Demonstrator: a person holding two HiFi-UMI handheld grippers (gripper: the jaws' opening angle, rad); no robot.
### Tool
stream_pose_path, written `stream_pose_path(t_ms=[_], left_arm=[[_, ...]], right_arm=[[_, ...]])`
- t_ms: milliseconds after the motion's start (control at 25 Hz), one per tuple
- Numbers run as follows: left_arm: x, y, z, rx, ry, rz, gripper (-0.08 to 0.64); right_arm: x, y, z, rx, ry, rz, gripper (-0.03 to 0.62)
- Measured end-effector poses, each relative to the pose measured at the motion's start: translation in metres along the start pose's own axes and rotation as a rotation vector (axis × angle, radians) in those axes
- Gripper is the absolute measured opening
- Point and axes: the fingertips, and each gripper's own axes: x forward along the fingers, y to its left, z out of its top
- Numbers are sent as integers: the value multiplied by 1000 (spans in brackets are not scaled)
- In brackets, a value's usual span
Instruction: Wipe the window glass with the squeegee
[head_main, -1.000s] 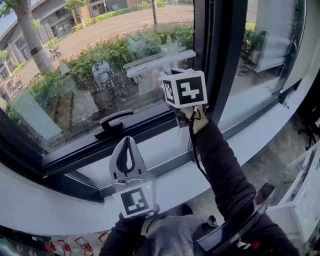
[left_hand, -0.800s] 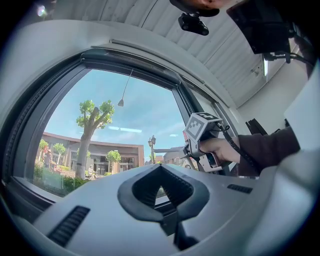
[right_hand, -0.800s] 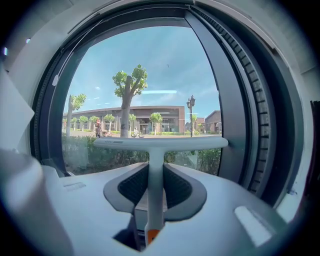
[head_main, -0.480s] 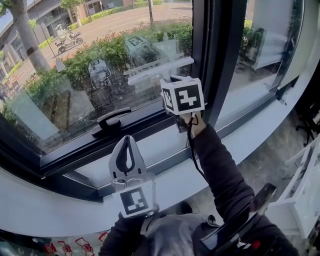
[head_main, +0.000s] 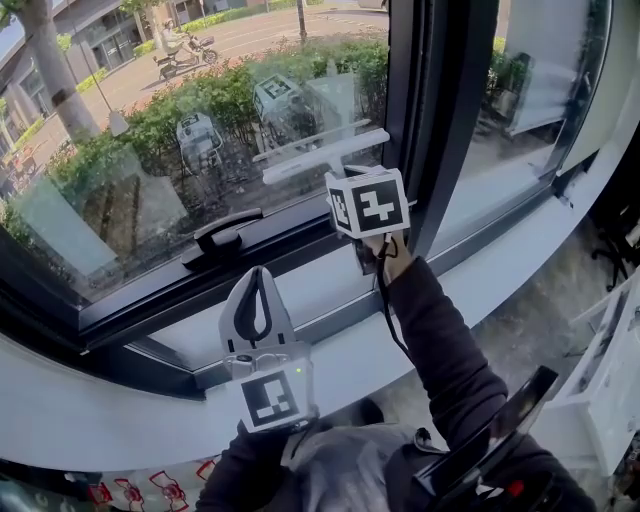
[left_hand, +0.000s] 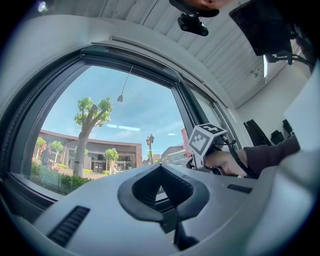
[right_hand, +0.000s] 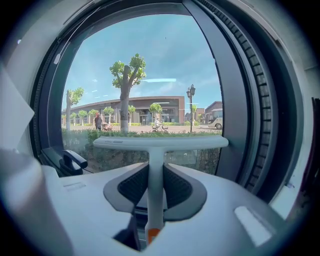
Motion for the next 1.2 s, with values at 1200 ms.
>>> stream_pose_path(t_ms=[1200], left_arm=[[5, 9, -4, -16, -15, -9, -5]], right_arm=[[13, -2, -55, 16, 147, -14, 81]])
